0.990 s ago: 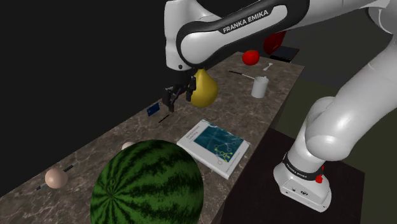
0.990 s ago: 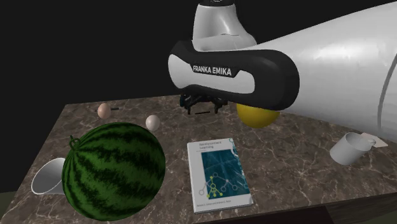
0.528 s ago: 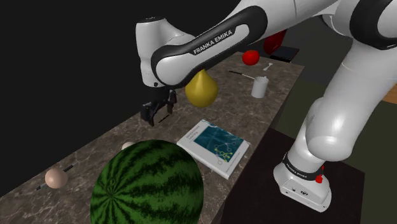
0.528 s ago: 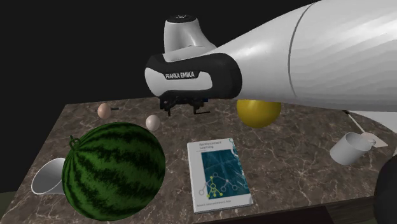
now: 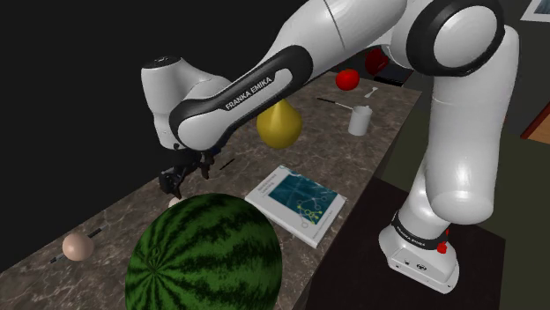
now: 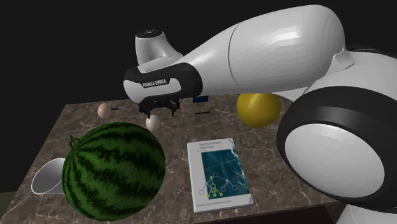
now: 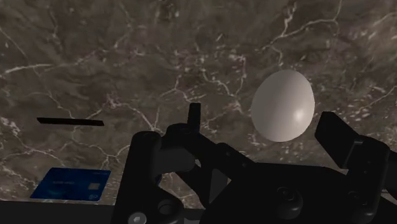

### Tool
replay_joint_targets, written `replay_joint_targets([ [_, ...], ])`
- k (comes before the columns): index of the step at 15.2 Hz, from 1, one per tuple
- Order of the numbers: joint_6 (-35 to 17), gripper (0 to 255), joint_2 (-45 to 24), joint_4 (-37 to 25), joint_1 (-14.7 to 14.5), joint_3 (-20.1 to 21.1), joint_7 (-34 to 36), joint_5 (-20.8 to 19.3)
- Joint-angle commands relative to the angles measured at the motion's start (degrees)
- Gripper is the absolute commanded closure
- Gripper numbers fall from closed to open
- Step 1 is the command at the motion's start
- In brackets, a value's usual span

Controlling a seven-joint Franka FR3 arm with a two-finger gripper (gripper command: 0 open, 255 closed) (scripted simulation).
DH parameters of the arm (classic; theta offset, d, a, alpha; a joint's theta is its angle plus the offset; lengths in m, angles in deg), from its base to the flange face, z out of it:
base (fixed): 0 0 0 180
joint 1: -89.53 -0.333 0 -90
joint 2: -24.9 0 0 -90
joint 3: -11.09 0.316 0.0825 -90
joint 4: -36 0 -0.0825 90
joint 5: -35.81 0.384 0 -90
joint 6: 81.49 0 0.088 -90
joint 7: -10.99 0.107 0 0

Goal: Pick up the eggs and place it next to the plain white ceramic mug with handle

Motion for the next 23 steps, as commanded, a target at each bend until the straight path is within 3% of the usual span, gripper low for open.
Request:
replay_joint_targets([
  [1,0.55,0,-4.63,-4.74,-1.77,-0.14,1.49,-2.03],
  [3,1.28,0,-9.15,-9.64,-3.77,-0.46,2.72,-3.77],
  [11,-2.90,0,-12.54,-8.67,-4.59,-1.36,3.62,-5.25],
  [19,-2.90,0,-12.54,-8.67,-4.59,-1.36,3.62,-5.24],
  [20,-2.90,255,-12.54,-8.67,-4.59,-1.36,3.62,-5.24],
  [23,-2.90,255,-12.54,-8.68,-4.59,-1.36,3.62,-5.25],
])
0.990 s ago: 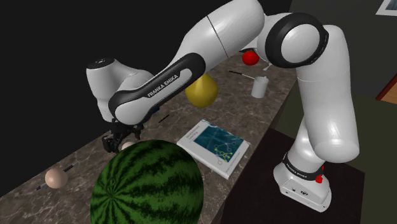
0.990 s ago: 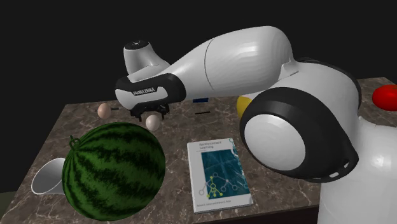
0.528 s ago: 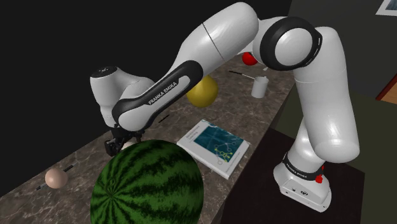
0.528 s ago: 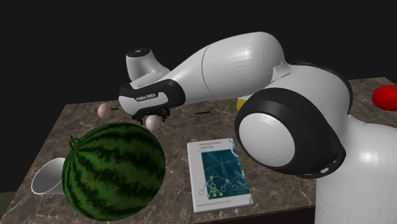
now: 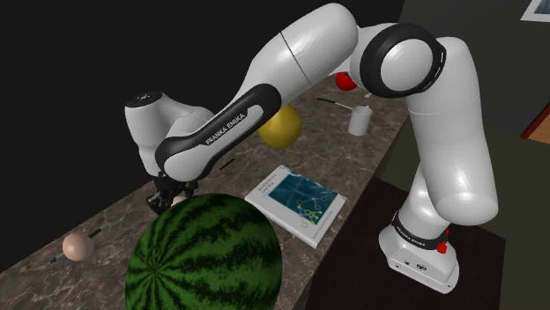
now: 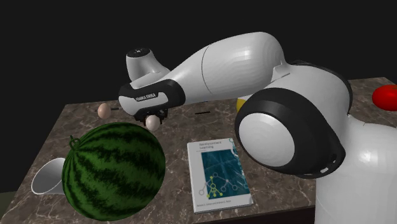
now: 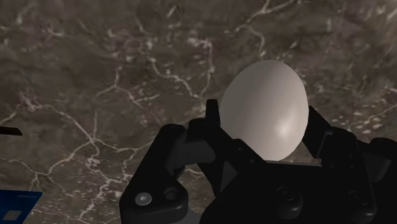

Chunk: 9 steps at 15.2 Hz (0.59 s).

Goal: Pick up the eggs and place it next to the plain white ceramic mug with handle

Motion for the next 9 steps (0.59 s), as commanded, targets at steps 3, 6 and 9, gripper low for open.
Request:
replay_joint_targets([
  [3,0.01,255,-0.01,0.00,0.00,0.00,0.00,0.00],
  [6,0.00,255,-0.01,0.01,0.00,0.00,0.00,0.00],
  [9,1.78,255,1.08,-0.73,0.19,0.32,-0.31,0.52],
])
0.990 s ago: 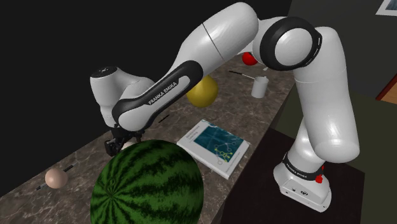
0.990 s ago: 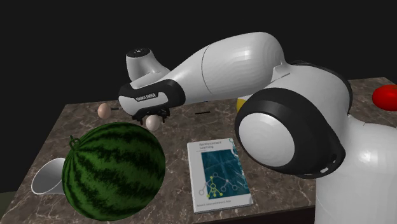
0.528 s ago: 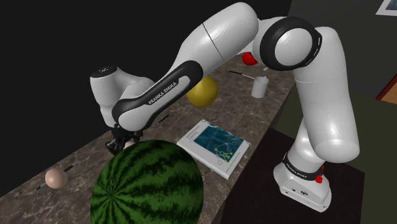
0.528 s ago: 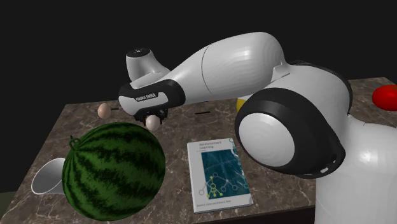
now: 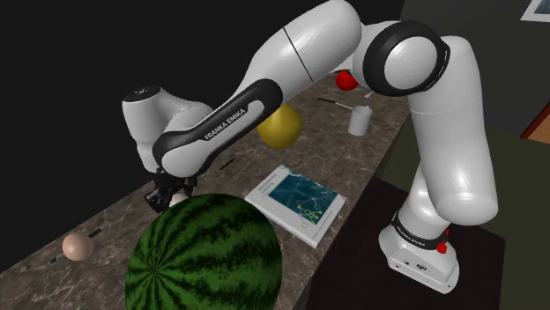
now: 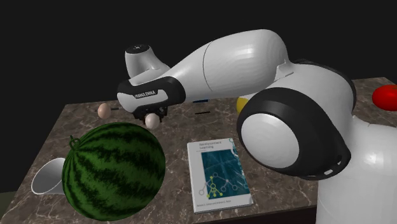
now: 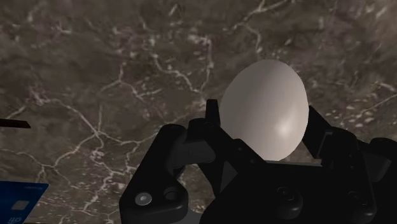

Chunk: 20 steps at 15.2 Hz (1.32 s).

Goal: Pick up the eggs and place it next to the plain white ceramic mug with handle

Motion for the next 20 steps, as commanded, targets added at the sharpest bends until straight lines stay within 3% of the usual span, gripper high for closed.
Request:
replay_joint_targets([
  [1,1.10,255,0.57,-0.56,0.08,0.17,-0.17,0.29],
  [20,13.52,255,5.23,-8.65,0.45,1.47,-1.63,2.70],
])
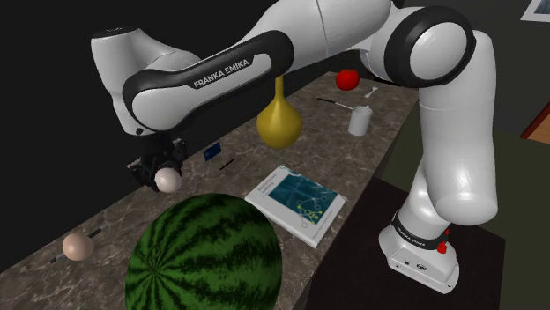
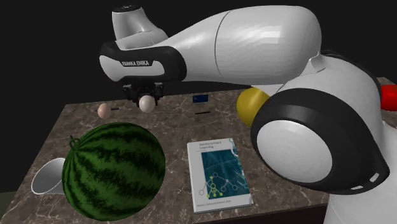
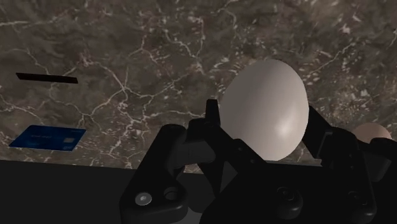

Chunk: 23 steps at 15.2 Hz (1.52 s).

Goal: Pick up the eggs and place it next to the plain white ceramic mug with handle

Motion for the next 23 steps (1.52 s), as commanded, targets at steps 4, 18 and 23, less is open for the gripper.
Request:
replay_joint_targets([
  [4,3.59,255,0.50,-3.14,-0.07,0.17,-0.34,0.34],
  [18,3.07,255,13.60,9.48,7.80,-0.90,-9.59,6.55],
  [23,1.23,255,21.02,18.34,12.05,-3.26,-17.01,10.23],
])
